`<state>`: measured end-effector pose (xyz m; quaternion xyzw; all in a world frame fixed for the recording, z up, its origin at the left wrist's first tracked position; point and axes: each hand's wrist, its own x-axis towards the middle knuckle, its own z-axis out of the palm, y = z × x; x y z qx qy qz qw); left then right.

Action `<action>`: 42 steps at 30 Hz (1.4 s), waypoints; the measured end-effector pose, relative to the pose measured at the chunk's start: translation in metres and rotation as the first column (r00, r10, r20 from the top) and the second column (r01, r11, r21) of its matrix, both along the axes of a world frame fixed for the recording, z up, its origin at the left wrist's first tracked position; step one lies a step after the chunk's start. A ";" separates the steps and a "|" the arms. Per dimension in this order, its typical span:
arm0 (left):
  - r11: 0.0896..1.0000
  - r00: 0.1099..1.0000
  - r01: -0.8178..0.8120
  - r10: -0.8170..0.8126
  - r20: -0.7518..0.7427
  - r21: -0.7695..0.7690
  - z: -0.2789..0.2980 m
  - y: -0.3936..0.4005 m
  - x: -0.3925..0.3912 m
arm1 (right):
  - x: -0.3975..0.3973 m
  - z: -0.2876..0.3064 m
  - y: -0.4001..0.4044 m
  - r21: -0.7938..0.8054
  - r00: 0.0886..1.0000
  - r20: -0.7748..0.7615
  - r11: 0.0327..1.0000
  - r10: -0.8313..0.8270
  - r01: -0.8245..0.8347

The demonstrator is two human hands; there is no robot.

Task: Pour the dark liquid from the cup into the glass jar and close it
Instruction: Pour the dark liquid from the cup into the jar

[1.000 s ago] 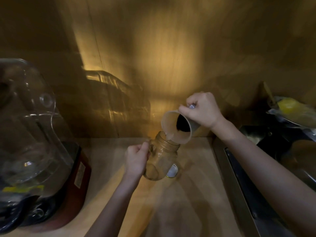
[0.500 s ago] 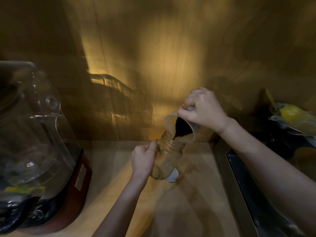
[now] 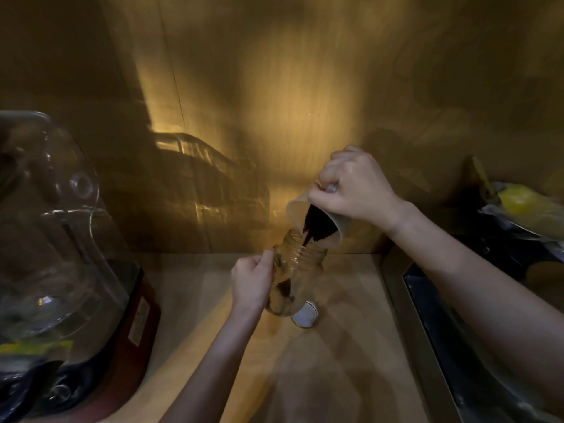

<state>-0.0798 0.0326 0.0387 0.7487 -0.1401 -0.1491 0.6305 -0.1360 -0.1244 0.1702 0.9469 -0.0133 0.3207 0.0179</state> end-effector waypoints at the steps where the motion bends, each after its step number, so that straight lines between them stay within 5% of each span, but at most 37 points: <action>1: 1.000 1.000 -0.003 0.003 -0.007 -0.006 0.000 -0.001 0.000 | 0.000 0.001 0.000 -0.008 1.000 0.001 1.000 0.001 -0.001; 42: 0.993 0.979 0.021 -0.044 -0.199 -0.117 0.021 0.001 -0.006 | 0.003 0.021 0.011 -0.158 0.991 -0.026 0.979 0.128 -0.131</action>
